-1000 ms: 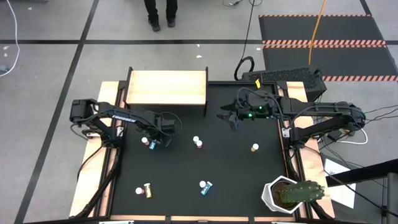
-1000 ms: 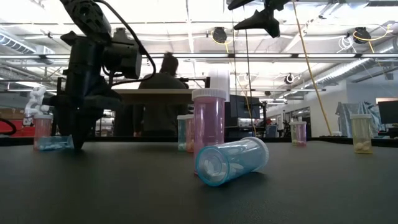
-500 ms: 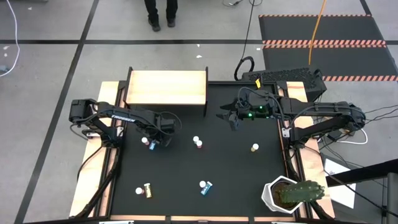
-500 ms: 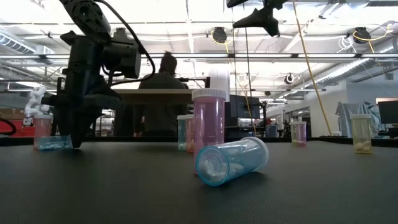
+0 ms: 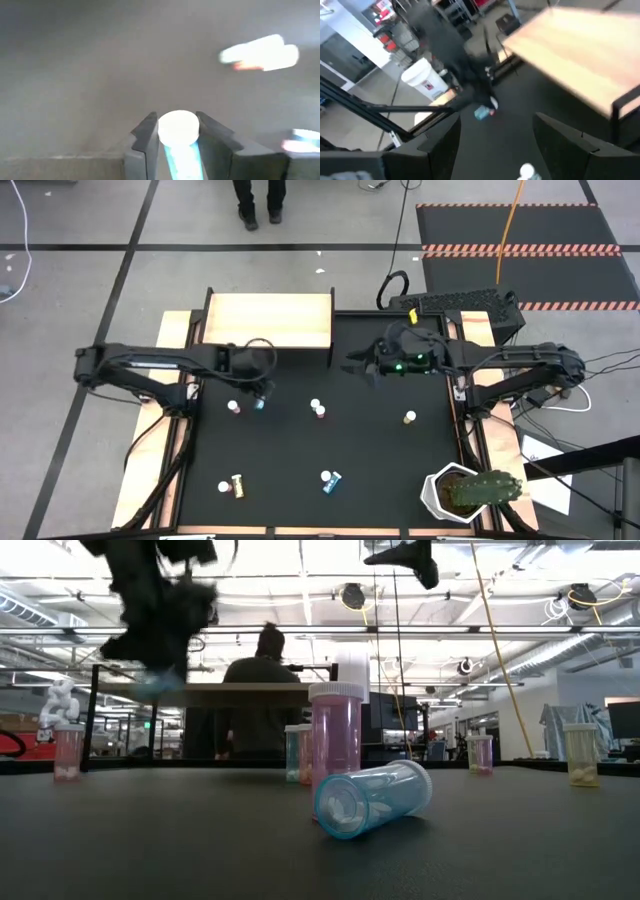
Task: Pick and place medicine bottles onto shelf by color
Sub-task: Put the top left blue pill bottle on the shelf
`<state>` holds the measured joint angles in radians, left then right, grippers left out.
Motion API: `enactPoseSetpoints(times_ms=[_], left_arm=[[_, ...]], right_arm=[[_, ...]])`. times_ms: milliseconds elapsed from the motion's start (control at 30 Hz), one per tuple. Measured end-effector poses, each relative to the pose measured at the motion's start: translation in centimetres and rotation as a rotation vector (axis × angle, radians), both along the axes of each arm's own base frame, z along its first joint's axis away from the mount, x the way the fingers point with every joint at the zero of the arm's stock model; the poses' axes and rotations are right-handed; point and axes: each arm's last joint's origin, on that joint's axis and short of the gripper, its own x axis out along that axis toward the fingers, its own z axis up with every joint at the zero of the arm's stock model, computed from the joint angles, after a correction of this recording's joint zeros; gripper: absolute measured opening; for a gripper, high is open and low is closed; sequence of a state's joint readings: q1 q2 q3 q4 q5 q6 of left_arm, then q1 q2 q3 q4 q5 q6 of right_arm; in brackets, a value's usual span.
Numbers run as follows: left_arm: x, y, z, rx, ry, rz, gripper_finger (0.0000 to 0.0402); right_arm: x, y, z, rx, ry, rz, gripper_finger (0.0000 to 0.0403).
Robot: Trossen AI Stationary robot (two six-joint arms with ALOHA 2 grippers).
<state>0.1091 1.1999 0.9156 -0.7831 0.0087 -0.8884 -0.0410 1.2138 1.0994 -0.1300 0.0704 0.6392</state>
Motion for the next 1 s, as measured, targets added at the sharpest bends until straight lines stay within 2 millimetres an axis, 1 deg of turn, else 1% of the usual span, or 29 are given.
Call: enactPoseSetpoints(times_ms=[133, 233, 367, 500, 567, 667, 767, 867, 1000], left_arm=[[0.2, 0.0, 3.8, 0.105, -0.286, -0.074, 0.0123], [0.4, 0.1, 6.2, 0.188, -0.502, -0.108, 0.0122], [0.3, 0.1, 8.9, 0.297, -0.734, -0.14, 0.0119], [0.1, 0.1, 11.0, 0.405, -0.918, -0.163, 0.012], [0.2, 0.0, 11.5, 0.446, -0.967, -0.178, 0.012], [0.6, -0.2, 11.6, 0.483, -0.991, -0.212, 0.012], [1.1, -0.3, 11.3, 0.496, -0.983, -0.231, 0.012], [1.5, -0.3, 11.5, 0.517, -1.014, -0.233, 0.012], [1.5, -0.2, 11.9, 0.552, -1.049, -0.238, 0.012]], right_arm=[[2.6, 1.2, -1.2, 0.048, -0.045, 0.099, 0.0241], [4.4, 1.7, -1.5, 0.091, -0.144, 0.151, 0.0251], [5.6, 1.7, -1.6, 0.113, -0.244, 0.15, 0.0272], [6.4, 1.4, -1.7, 0.061, -0.301, 0.126, 0.029], [6.7, 1.2, -1.8, 0.011, -0.325, 0.112, 0.0292], [7.2, 0.9, -1.6, -0.03, -0.39, 0.105, 0.0289], [7.4, 0.3, -1.7, -0.04, -0.417, 0.095, 0.0284], [7.7, 0.0, -1.8, -0.038, -0.442, 0.12, 0.0278], [7.6, -0.1, -1.6, -0.023, -0.463, 0.15, 0.0268]])
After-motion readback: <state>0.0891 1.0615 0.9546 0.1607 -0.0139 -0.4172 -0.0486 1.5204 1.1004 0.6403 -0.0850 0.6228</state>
